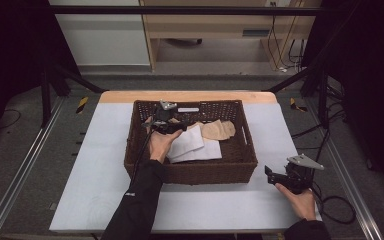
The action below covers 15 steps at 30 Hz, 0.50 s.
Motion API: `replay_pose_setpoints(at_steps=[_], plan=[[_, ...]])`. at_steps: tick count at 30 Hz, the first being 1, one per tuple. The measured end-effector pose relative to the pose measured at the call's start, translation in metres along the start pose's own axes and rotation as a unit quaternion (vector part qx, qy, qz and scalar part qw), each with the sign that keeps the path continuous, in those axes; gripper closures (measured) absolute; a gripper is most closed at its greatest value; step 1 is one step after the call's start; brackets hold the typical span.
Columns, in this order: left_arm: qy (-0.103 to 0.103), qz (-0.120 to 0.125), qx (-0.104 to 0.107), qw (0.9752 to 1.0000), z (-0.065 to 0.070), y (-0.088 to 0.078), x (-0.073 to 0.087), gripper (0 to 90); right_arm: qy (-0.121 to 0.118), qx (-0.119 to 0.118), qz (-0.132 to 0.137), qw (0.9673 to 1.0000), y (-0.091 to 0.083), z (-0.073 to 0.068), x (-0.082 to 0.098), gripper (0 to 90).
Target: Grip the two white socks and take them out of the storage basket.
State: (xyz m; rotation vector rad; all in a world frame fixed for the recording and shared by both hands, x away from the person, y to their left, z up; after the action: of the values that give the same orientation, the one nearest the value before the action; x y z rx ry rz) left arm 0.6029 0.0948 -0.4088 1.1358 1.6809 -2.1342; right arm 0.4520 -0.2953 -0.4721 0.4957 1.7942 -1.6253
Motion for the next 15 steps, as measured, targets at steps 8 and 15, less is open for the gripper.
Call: replay_pose_setpoints(at_steps=[8, 15], plan=[[0.006, -0.032, -0.008, 0.9994, 0.0, 0.009, 0.005, 30.3, 0.001, -0.001, -0.002, 1.0, 0.0, 0.0, 0.0, 7.4], [0.022, -0.062, -0.016, 0.9977, 0.0, 0.017, 0.011, 33.1, 0.0, -0.002, -0.004, 1.0, 0.0, 0.0, 0.0, 7.4]])
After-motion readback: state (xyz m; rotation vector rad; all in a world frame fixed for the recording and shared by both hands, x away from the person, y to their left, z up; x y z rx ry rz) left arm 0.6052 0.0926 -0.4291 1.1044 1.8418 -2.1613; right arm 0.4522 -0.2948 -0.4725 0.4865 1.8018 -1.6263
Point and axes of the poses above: each handheld gripper's, and its own axes: y roughly forward along the jaws, x roughly out of its underside, z roughly to its right, the point moved 1 cm from there along y, roughly forward along the jaws, and after that the axes turned 12 degrees about -z, right-handed, at the moved point
